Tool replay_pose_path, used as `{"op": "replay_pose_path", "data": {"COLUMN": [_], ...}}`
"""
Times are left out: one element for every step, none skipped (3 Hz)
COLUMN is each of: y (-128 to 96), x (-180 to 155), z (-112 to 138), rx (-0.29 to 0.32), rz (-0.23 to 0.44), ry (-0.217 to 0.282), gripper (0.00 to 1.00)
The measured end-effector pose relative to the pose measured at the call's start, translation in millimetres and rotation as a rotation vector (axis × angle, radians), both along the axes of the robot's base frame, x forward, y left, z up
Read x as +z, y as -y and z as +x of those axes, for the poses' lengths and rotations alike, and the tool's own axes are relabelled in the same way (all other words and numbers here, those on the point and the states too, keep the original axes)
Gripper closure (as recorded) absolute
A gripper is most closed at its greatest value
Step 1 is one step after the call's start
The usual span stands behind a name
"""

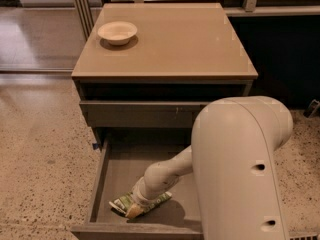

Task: Pick green jalapeno chip bag from middle drawer and place on counter

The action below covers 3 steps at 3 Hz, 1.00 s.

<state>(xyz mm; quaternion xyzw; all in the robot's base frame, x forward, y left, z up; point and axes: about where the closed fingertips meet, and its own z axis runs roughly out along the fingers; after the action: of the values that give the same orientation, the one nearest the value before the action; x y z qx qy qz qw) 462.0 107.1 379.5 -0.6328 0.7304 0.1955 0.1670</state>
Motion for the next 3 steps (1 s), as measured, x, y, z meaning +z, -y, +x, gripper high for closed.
{"op": "replay_pose_path", "data": {"y": [0.0,0.0,0.8], "x": [0.0,0.0,11.3], "z": [0.0,0.0,2.1], "rx": [0.0,0.0,-0.003], "rz": [0.0,0.0,0.039], "ry": [0.0,0.0,0.0], "gripper": [0.65,0.88,1.0]}}
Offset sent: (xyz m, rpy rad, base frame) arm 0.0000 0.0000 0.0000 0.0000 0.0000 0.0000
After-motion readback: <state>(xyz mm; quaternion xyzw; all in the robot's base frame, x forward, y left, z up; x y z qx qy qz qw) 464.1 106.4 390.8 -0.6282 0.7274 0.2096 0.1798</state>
